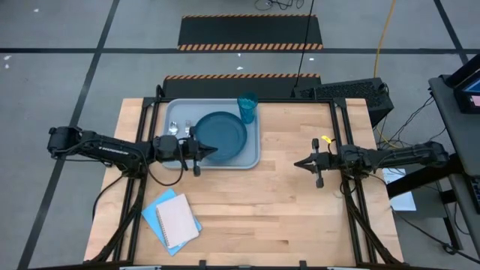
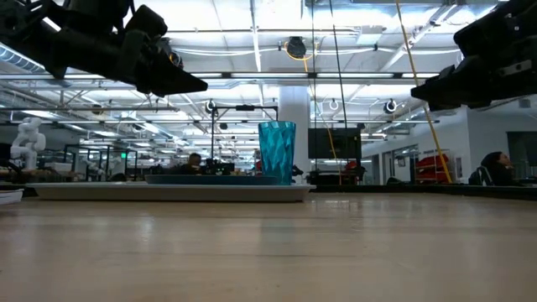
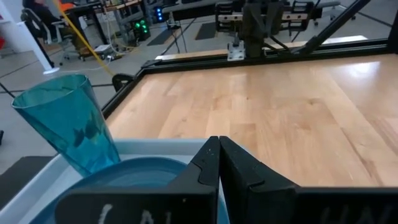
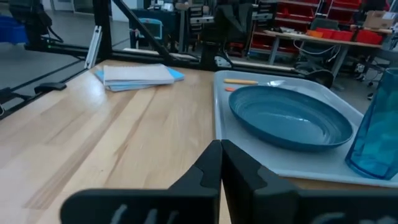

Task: Pick and place plate/cup/fork/spoon on tray
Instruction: Return to Home Position

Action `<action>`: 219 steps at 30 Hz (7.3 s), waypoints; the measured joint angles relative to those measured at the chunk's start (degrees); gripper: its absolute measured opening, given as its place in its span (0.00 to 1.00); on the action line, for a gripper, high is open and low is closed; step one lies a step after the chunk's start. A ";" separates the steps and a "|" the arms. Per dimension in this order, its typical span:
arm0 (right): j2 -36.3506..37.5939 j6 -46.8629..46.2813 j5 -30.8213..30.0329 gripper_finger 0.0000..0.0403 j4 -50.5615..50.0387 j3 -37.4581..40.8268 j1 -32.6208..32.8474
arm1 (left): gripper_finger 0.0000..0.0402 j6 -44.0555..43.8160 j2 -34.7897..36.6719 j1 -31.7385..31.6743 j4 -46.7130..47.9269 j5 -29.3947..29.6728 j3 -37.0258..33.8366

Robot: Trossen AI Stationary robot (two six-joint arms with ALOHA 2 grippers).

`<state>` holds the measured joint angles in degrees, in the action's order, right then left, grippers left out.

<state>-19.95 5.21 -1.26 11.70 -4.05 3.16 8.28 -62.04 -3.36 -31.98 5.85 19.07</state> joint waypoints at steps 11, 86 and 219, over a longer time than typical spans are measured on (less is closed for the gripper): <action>10.65 -1.36 -0.13 0.00 -7.03 0.04 0.02 | 0.01 -1.18 0.00 0.00 -2.26 -1.14 0.00; 19.70 -4.50 -6.08 0.00 -8.72 2.56 0.04 | 0.01 -3.94 17.11 0.75 -3.82 -10.85 -12.35; 19.70 -4.51 -6.01 0.00 -8.48 2.56 0.02 | 0.06 -5.53 60.17 2.75 30.86 -9.83 -18.45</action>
<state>-0.25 0.71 -7.27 3.22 -1.50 3.18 2.74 -1.87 -0.60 -1.13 -3.98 0.62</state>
